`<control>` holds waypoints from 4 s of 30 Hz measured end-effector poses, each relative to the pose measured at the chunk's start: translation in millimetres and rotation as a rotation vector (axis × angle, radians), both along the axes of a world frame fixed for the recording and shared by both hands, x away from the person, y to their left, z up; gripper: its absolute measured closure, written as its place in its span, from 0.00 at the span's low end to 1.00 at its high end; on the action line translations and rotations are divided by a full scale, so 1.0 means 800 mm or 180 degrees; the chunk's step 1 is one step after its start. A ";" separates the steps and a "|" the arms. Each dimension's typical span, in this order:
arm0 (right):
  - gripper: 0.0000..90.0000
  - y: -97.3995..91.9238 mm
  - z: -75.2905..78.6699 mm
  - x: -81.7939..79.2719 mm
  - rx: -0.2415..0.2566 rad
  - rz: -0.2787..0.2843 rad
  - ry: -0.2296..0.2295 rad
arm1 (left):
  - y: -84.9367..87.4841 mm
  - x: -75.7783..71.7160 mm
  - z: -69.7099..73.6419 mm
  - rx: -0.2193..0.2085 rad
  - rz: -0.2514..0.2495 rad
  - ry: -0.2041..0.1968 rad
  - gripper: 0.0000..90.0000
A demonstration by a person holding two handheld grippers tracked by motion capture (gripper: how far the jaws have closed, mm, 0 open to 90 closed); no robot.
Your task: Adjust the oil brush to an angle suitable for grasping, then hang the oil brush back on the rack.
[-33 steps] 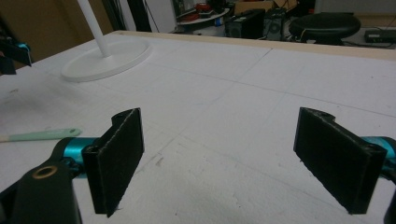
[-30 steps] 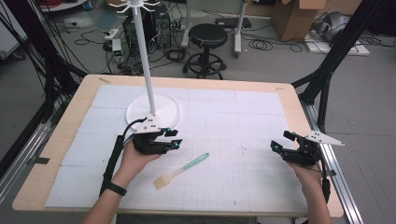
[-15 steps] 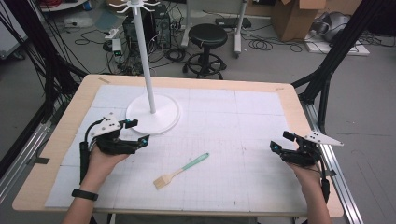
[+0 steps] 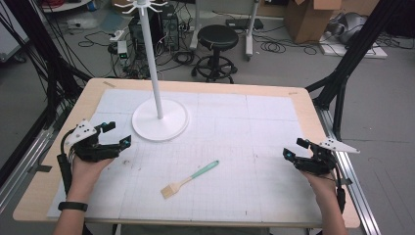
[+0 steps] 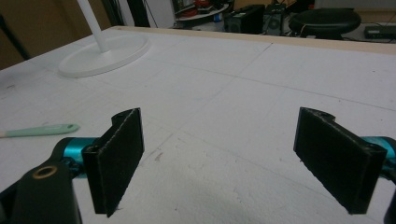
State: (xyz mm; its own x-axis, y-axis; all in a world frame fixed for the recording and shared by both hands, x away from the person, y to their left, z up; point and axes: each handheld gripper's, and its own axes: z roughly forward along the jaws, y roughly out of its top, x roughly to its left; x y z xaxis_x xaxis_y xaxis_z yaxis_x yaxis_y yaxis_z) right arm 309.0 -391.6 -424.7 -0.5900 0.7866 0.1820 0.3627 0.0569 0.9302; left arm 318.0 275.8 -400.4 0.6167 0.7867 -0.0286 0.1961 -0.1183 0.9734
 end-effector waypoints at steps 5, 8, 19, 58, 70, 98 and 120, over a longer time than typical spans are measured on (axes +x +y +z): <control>0.17 0.000 0.000 0.000 0.0008 0.0004 -0.0003 | -0.002 0.000 0.001 0.0005 0.0000 0.0004 0.19; 0.17 0.000 0.000 0.000 0.0017 -0.0003 0.0002 | -0.002 -0.001 0.002 -0.0006 -0.0005 -0.0011 0.19; 0.17 -0.001 0.000 0.001 0.0016 0.0006 0.0002 | -0.014 -0.001 0.006 -0.0027 -0.0151 0.0056 0.19; 0.17 -0.003 -0.001 0.001 0.0025 -0.0002 0.0001 | -0.218 -0.029 -0.019 0.0698 -0.1111 0.0612 0.20; 0.17 -0.003 -0.001 0.001 0.0028 -0.0004 0.0006 | -0.252 -0.037 -0.041 0.1090 -0.1199 0.0848 0.31; 0.17 -0.004 0.000 0.001 0.0040 0.0006 -0.0021 | -0.258 -0.045 -0.048 0.1451 -0.1332 0.0980 0.83; 0.17 -0.005 0.000 0.001 0.0056 0.0006 -0.0005 | -0.253 -0.042 -0.047 0.1305 -0.1407 0.1032 0.91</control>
